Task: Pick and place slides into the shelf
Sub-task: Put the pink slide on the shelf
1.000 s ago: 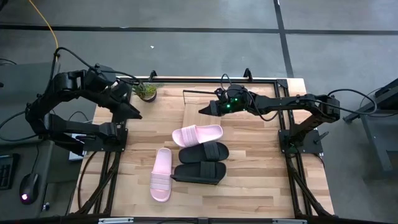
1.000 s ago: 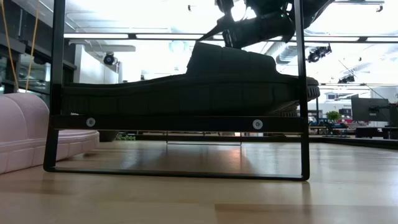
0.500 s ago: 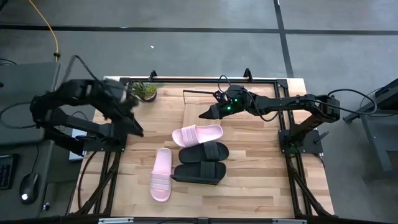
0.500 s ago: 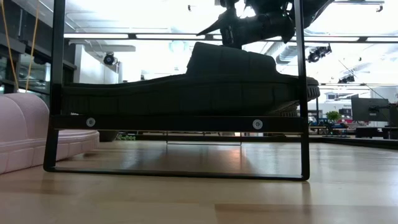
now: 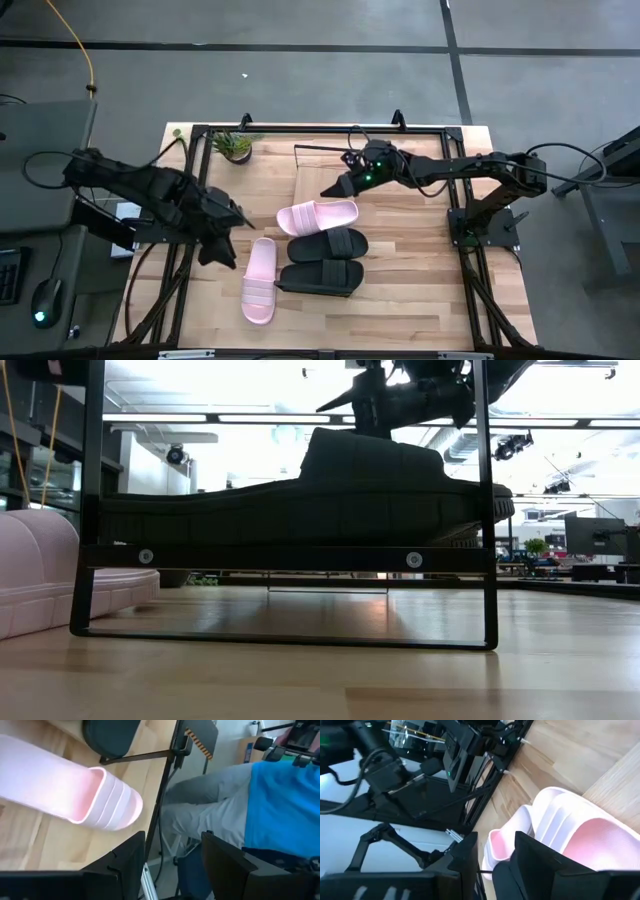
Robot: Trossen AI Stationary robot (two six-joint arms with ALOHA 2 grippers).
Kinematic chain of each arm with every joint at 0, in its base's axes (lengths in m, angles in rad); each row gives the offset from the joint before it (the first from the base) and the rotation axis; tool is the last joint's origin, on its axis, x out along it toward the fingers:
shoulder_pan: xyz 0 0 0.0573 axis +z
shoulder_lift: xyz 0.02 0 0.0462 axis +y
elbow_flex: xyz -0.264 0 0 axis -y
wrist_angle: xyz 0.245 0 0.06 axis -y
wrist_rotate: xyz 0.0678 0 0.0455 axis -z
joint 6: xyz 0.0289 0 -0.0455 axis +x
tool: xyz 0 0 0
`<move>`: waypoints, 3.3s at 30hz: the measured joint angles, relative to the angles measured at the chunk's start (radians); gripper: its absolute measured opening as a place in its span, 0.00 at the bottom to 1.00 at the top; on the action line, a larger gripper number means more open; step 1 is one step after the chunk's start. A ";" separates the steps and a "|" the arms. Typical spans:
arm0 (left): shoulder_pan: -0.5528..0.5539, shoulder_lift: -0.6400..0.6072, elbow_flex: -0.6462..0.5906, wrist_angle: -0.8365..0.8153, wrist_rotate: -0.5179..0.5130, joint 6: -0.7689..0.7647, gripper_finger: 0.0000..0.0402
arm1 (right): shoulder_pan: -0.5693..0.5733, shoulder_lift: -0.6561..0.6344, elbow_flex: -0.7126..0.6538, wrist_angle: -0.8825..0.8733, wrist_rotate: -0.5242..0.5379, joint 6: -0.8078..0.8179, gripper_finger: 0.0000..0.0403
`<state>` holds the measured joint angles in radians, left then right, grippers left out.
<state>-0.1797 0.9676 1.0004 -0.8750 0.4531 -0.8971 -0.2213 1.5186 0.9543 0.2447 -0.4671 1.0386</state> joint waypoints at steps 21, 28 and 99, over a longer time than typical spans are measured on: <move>-0.038 0.067 -0.247 0.274 0.032 -0.027 0.45 | 0.047 0.000 0.000 -0.023 0.046 0.010 0.29; -0.060 0.083 -0.254 0.286 -0.055 -0.020 0.45 | 0.072 0.000 0.000 -0.025 0.072 0.006 0.29; -0.058 0.510 -0.272 0.565 0.123 0.183 0.45 | 0.105 0.000 0.000 -0.083 0.071 -0.011 0.29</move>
<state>-0.2375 1.4776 0.7284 -0.3098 0.5758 -0.7136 -0.1165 1.5188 0.9546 0.1612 -0.3958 1.0272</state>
